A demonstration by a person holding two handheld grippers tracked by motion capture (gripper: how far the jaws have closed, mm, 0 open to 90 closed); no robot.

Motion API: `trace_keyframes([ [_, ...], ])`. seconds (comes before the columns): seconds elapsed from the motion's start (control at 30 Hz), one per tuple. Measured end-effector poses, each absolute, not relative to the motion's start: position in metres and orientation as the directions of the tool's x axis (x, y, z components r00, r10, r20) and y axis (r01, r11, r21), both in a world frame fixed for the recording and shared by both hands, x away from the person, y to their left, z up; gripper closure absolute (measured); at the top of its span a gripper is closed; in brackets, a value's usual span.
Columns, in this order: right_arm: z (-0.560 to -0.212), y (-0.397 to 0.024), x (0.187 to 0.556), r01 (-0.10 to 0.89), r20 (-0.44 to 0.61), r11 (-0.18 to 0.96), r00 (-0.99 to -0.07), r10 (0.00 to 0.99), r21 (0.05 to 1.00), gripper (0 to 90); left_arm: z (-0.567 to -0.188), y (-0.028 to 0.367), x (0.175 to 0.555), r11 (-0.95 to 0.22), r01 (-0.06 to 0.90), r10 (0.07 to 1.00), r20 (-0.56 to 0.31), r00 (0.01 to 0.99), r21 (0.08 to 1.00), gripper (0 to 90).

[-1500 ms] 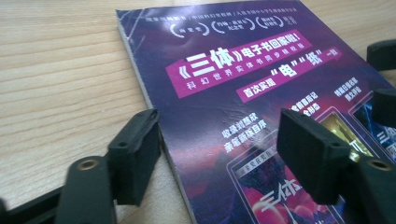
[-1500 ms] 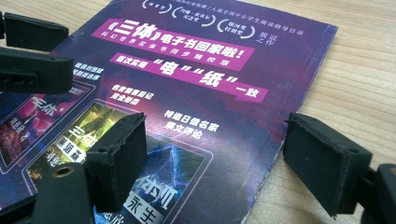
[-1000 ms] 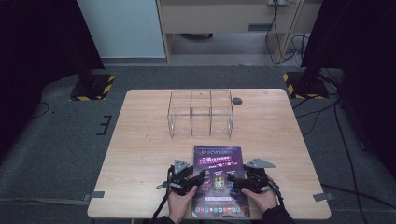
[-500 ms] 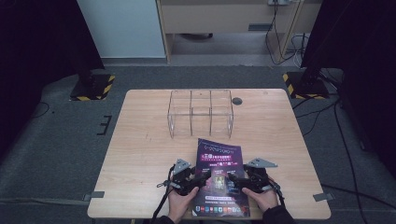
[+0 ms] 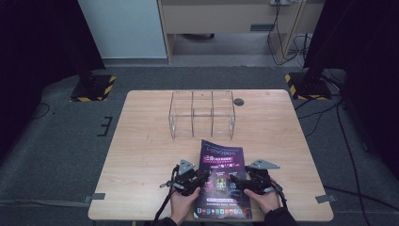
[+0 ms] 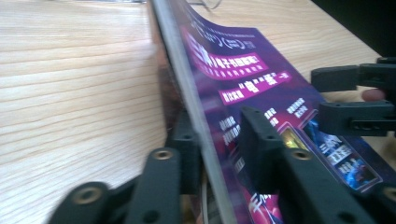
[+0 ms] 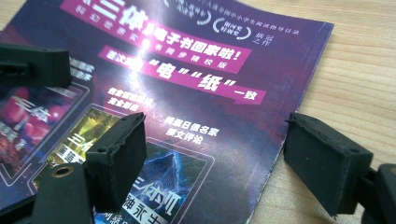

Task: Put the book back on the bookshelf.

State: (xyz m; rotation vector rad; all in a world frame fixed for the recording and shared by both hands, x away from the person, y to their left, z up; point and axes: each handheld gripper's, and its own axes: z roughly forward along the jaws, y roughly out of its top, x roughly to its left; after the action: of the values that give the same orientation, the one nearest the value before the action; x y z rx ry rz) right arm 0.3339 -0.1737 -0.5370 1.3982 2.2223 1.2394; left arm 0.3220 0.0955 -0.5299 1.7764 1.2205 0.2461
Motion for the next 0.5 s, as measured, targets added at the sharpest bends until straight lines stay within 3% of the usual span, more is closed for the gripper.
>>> trace_keyframes([
  [0.5, -0.537, -0.175, 0.335, 0.624, 0.222, 0.185, -0.515, 0.828, 0.759, 23.1, -0.515, 0.094, 0.316, -0.092, 0.604, 0.782, -0.317, 0.536, 0.792, 84.8],
])
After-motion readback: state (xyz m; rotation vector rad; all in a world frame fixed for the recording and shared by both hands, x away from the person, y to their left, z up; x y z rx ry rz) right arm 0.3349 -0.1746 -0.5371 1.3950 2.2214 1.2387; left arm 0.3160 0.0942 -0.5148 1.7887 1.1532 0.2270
